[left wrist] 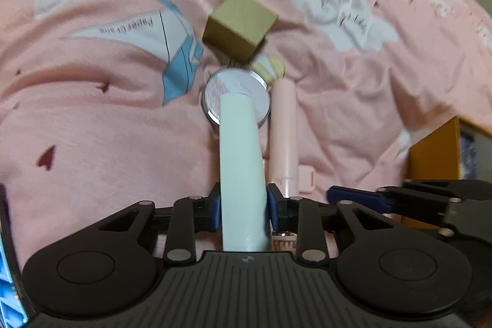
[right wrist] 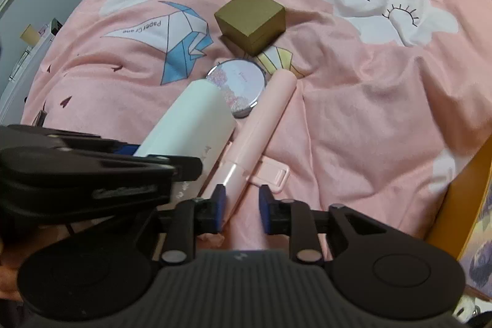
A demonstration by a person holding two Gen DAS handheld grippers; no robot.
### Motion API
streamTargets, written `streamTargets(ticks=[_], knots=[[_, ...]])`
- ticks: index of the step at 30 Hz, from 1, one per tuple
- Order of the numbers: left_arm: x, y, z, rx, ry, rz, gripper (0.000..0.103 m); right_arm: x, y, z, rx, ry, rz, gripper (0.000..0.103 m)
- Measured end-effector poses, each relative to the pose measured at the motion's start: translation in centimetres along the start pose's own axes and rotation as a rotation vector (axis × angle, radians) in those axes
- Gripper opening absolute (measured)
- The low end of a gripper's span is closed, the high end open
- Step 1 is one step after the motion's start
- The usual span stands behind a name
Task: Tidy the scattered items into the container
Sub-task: 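Grasp the white tube with the left tool while the right tool grasps the pink tube, then lift and carry the white and pink tubes over the box with both tools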
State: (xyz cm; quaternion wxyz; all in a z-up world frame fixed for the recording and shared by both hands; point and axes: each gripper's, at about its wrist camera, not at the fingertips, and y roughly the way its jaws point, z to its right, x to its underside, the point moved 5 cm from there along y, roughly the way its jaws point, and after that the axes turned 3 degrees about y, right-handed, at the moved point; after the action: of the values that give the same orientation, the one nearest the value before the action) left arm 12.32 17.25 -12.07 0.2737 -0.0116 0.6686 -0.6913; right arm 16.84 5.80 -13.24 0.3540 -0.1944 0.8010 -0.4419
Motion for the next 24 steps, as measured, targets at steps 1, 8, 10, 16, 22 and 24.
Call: streamTargets(ticks=[1, 8, 10, 16, 22, 24], knots=[[-0.1, -0.6, 0.0, 0.0, 0.0, 0.021, 0.033, -0.1, 0.0, 0.0, -0.005, 0.001, 0.0, 0.029], [-1.7, -0.6, -0.5, -0.04, -0.019, 0.096, 0.033, -1.9, 1.5, 0.5, -0.017, 0.077, -0.009, 0.03], [-1.7, 0.1, -1.1, -0.04, -0.045, 0.085, 0.033, -2.1, 2.3, 0.5, -0.01, 0.087, -0.024, 0.03], [-1.7, 0.5, -2.3, -0.006, -0.108, 0.092, 0.033, -2.5, 4.2, 0.6, 0.009, 0.095, -0.035, 0.042], [-2.1, 1.3, -2.0, -0.018, -0.102, 0.091, 0.033, -3.0, 6.2, 0.3, 0.071, 0.029, -0.03, 0.043], [-2.0, 1.5, -2.0, -0.02, -0.103, 0.088, 0.033, -3.0, 6.7, 0.4, 0.063, 0.03, -0.03, 0.046]])
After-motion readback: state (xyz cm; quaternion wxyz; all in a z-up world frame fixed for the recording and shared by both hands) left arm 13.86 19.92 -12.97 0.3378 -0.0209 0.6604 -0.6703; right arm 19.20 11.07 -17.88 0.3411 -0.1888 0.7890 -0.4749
